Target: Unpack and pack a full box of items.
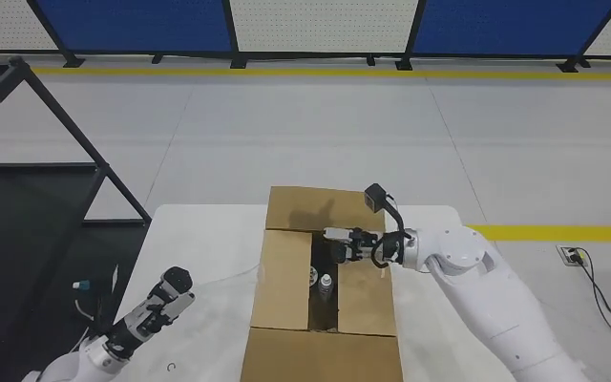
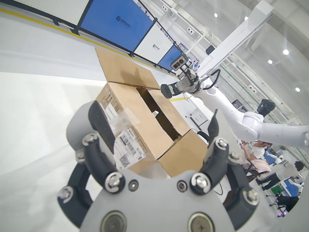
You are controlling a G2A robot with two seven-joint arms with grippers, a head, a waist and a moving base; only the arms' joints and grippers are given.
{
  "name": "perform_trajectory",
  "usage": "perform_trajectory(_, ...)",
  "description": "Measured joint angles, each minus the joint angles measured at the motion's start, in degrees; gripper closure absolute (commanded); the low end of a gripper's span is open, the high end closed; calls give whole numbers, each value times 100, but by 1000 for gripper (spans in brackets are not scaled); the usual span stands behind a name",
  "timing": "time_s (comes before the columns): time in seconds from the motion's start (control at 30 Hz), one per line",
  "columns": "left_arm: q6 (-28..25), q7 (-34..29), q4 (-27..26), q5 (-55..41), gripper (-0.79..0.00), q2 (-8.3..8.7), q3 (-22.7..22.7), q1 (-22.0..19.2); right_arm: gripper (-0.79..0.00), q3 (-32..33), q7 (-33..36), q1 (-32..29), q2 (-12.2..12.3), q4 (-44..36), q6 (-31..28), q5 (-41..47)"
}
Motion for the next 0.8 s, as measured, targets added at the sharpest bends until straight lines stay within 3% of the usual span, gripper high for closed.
perform_trajectory(0.3,-32,-30,-1,9,-785,5,-11,18,-785,-48,-77,-40,-15,-60,0,-21)
perform_trajectory(0.53,79,164,-123,387,-785,-10,148,109,-785,-529,-365,232,-168,-182,916,-645)
perform_trajectory(0.8,-38,346,17,318,-785,5,31,199,-785,-973,-615,603,-444,464,1310,-699)
